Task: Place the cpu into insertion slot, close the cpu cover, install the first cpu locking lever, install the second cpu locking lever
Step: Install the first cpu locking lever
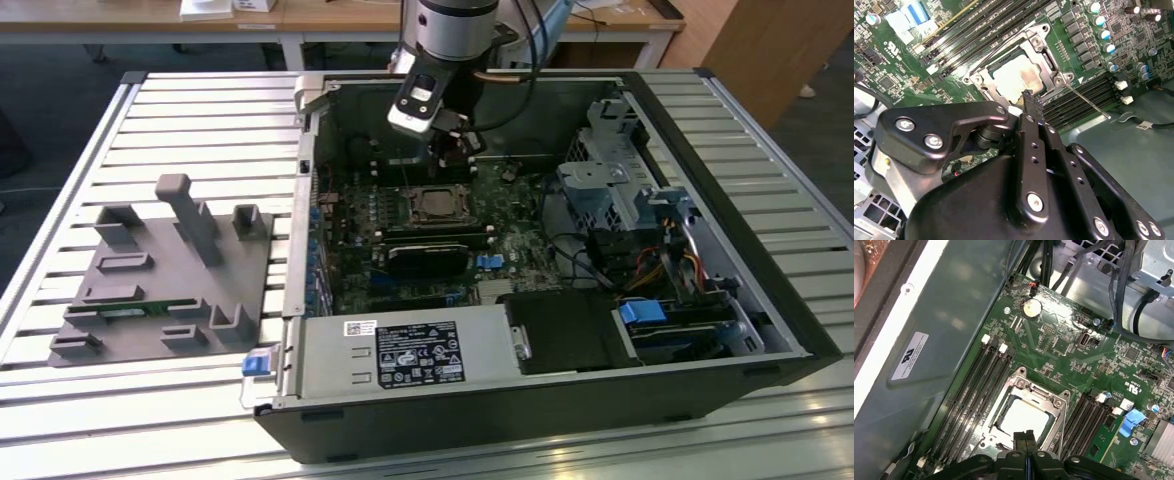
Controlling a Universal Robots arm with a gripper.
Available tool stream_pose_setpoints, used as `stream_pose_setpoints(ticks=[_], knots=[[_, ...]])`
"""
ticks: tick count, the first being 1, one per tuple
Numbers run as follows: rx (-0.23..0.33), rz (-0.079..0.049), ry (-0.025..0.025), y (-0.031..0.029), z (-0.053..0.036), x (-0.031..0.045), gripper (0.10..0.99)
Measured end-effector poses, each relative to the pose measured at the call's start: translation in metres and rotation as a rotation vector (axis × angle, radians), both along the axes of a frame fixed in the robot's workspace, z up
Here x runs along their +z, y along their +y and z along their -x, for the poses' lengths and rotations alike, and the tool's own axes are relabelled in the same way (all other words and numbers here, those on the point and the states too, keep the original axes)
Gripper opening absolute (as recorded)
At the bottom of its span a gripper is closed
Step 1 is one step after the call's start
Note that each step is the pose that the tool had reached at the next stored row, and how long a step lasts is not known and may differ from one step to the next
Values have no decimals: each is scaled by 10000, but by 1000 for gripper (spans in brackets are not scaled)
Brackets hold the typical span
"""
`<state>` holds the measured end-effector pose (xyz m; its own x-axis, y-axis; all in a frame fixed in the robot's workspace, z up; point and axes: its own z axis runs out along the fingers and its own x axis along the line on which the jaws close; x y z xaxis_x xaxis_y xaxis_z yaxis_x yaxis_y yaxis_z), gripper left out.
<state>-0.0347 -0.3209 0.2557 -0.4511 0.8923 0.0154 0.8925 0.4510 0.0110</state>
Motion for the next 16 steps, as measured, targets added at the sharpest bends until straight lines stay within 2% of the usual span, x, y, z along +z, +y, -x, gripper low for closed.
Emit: stream_pose_setpoints(ticks=[11, 16], knots=[[337, -1, -1, 0, 0, -1, 106], [674, -1, 0, 0, 0, 0, 106]])
